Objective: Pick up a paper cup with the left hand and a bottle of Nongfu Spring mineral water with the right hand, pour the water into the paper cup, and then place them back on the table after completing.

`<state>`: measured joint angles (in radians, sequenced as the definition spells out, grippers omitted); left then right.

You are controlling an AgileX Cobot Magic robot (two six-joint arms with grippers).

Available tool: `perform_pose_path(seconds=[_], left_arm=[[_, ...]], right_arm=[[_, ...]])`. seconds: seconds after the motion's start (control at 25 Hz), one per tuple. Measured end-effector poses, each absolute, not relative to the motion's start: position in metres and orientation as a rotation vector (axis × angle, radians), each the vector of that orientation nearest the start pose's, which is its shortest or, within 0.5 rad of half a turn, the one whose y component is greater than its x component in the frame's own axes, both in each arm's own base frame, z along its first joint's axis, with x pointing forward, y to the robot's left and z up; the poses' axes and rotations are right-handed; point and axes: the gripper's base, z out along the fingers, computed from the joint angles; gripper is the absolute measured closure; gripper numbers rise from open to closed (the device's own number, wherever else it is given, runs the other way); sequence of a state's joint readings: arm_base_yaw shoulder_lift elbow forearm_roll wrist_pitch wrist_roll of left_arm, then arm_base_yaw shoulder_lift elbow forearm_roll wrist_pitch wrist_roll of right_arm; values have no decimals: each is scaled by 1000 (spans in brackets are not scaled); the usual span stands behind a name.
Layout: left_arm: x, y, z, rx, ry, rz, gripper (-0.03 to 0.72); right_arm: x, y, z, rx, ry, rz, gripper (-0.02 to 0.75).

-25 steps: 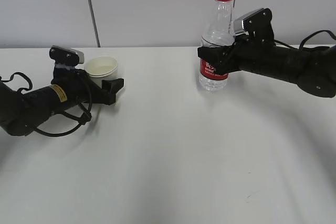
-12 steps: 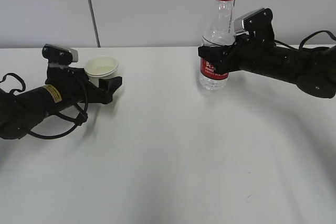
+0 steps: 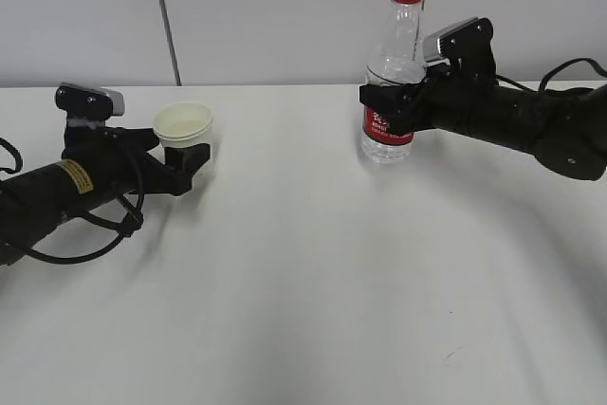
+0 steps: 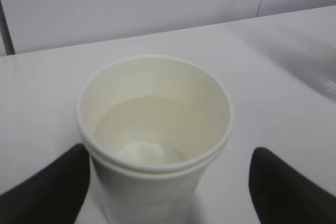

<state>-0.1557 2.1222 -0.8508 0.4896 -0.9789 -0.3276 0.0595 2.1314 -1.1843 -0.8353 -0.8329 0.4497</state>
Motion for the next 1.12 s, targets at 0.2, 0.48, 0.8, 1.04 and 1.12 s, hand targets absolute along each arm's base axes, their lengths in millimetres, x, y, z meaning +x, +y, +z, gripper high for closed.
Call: perform_pose_path(seconds=[0.2, 0.48, 0.8, 1.04, 1.12], left_arm=[[354, -92, 105, 389, 1806, -504, 125], [353, -91, 108, 391, 1808, -500, 125], [352, -91, 108, 393, 1808, -501, 125], [352, -91, 108, 394, 1808, -501, 125], [352, -91, 108, 394, 1808, -501, 125]], right_arm=[[435, 75, 137, -611, 1687, 424, 309], [437, 73, 117, -578, 1734, 428, 309], [437, 73, 116, -565, 1734, 428, 309], [438, 72, 116, -550, 1733, 425, 309], [438, 72, 116, -545, 1734, 425, 309]])
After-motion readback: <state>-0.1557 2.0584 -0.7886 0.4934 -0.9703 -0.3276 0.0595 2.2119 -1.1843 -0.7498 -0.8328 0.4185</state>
